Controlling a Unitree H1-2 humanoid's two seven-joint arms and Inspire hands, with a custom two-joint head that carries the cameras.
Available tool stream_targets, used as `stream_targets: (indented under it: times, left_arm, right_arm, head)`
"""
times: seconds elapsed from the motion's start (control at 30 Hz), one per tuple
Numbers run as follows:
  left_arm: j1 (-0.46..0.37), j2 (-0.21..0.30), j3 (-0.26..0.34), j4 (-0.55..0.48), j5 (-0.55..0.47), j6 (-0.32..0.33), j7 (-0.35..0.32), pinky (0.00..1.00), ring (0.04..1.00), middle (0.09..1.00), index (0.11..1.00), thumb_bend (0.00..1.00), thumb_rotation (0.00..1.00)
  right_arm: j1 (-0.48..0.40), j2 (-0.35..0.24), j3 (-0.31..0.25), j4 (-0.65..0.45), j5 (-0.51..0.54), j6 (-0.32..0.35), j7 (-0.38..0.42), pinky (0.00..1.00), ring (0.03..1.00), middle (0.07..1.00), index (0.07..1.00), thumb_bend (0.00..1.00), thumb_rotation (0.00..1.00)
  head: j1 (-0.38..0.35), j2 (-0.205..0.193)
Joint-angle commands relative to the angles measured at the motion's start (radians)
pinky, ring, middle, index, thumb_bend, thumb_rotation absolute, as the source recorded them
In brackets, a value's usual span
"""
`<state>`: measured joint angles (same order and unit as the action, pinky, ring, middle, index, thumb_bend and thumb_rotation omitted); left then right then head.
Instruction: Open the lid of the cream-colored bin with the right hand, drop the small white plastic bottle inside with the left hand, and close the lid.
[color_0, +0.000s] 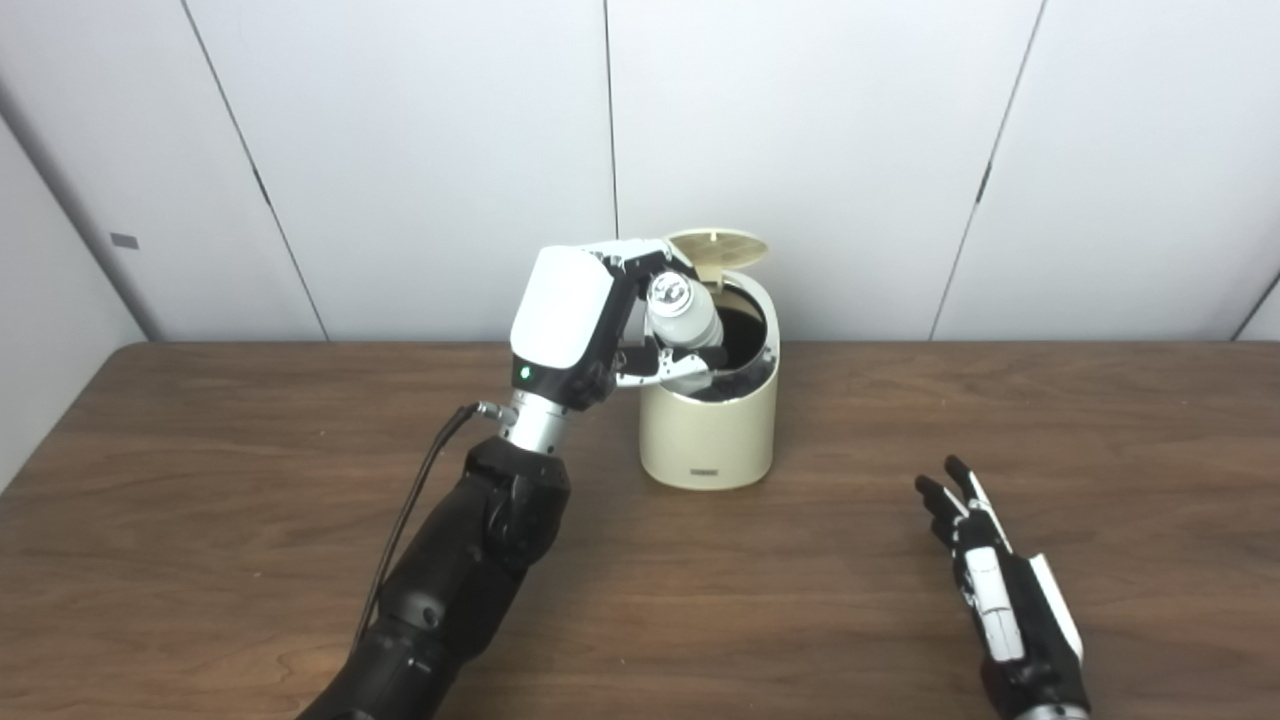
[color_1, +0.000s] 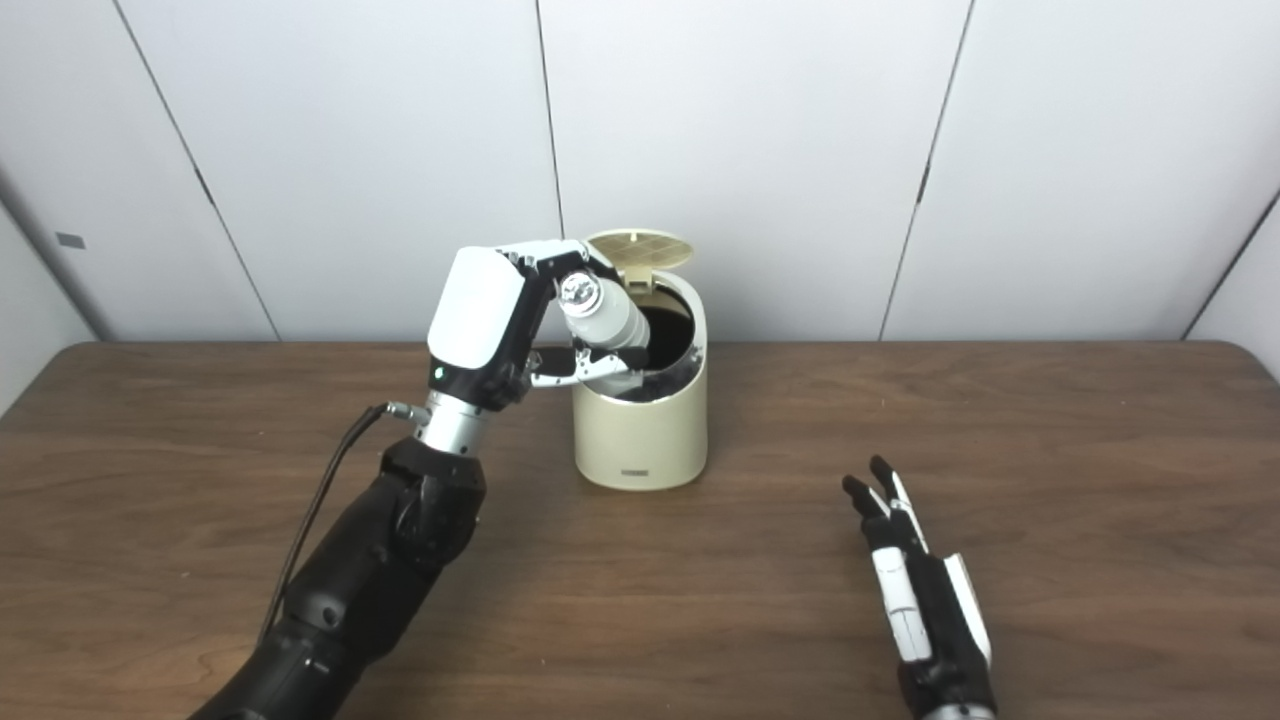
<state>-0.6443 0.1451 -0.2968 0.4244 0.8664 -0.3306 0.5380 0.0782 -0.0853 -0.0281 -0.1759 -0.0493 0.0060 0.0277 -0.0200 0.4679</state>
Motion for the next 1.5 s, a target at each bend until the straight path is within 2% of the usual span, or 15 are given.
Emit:
stream_targets:
  times: [0.0, 0.17, 0.4, 0.5, 0.6, 0.63, 0.7, 0.73, 0.77, 0.87, 0.97, 1.47]
  left_arm:
    - [-0.055, 0.012, 0.002, -0.011, -0.001, 0.001, 0.008, 0.34, 0.412, 0.452, 0.507, 0.47, 0.0]
    - [-0.05, 0.013, 0.004, -0.024, -0.007, 0.024, -0.019, 0.34, 0.405, 0.454, 0.509, 0.47, 0.0]
    - [-0.04, 0.017, 0.001, -0.052, -0.012, 0.044, -0.055, 0.32, 0.402, 0.433, 0.524, 0.47, 0.0]
    - [-0.037, 0.02, 0.0, -0.057, -0.013, 0.043, -0.069, 0.38, 0.383, 0.427, 0.53, 0.5, 0.0]
    - [-0.033, 0.024, 0.0, -0.067, -0.014, 0.05, -0.091, 0.38, 0.409, 0.41, 0.528, 0.51, 0.0]
    - [-0.031, 0.025, 0.001, -0.07, -0.015, 0.053, -0.097, 0.39, 0.423, 0.452, 0.545, 0.54, 0.0]
    - [-0.031, 0.026, 0.001, -0.07, -0.014, 0.051, -0.1, 0.4, 0.426, 0.474, 0.555, 0.55, 0.0]
    - [-0.032, 0.027, 0.001, -0.07, -0.012, 0.053, -0.104, 0.4, 0.425, 0.471, 0.555, 0.77, 0.01]
    - [-0.032, 0.027, 0.001, -0.071, -0.012, 0.057, -0.11, 0.4, 0.426, 0.471, 0.557, 0.91, 0.02]
    - [-0.034, 0.028, 0.001, -0.075, -0.009, 0.07, -0.119, 0.41, 0.44, 0.486, 0.564, 0.99, 0.06]
    - [-0.035, 0.027, 0.0, -0.076, -0.012, 0.075, -0.118, 0.42, 0.453, 0.5, 0.569, 1.0, 0.08]
    - [-0.04, 0.034, -0.005, -0.064, 0.0, 0.053, -0.07, 0.43, 0.468, 0.504, 0.565, 1.0, 0.1]
  right_arm:
    - [-0.018, 0.004, 0.001, -0.019, 0.009, -0.015, -0.001, 0.96, 0.943, 0.904, 0.984, 0.68, 1.0]
    - [-0.019, 0.005, 0.0, -0.016, 0.021, -0.018, 0.001, 0.97, 0.944, 0.904, 0.987, 0.69, 1.0]
    - [-0.021, 0.004, -0.004, -0.018, 0.033, -0.014, 0.001, 0.94, 0.929, 0.891, 0.988, 0.68, 1.0]
    - [-0.022, 0.003, -0.005, -0.015, 0.042, -0.016, 0.004, 0.95, 0.931, 0.887, 0.988, 0.68, 1.0]
    - [-0.023, 0.003, -0.005, -0.018, 0.048, -0.014, 0.003, 0.93, 0.922, 0.881, 0.986, 0.67, 1.0]
    - [-0.023, 0.004, -0.005, -0.019, 0.05, -0.012, 0.003, 0.93, 0.919, 0.883, 0.984, 0.67, 1.0]
    - [-0.023, 0.002, -0.003, -0.021, 0.048, -0.011, 0.003, 0.93, 0.919, 0.882, 0.984, 0.67, 1.0]
    - [-0.022, 0.0, -0.002, -0.019, 0.047, -0.014, 0.004, 0.93, 0.918, 0.88, 0.984, 0.67, 1.0]
    - [-0.022, 0.0, -0.002, -0.018, 0.047, -0.016, 0.004, 0.94, 0.918, 0.879, 0.984, 0.67, 1.0]
    - [-0.022, -0.002, 0.0, -0.017, 0.037, -0.014, 0.002, 0.94, 0.913, 0.874, 0.981, 0.67, 1.0]
    - [-0.022, 0.004, -0.004, -0.022, 0.055, -0.003, 0.003, 0.95, 0.914, 0.867, 0.977, 0.67, 0.99]
    - [-0.021, -0.006, 0.014, -0.025, -0.024, -0.01, -0.007, 0.93, 0.901, 0.835, 0.931, 0.65, 1.0]
  head:
    - [-0.001, 0.001]
    - [-0.001, 0.001]
    - [0.0, 0.006]
    - [0.0, 0.006]
    - [0.004, 0.012]
    - [0.004, 0.012]
    - [0.005, 0.013]
    - [0.005, 0.013]
    - [0.005, 0.013]
    - [0.005, 0.013]
    - [0.007, 0.015]
    - [0.008, 0.009]
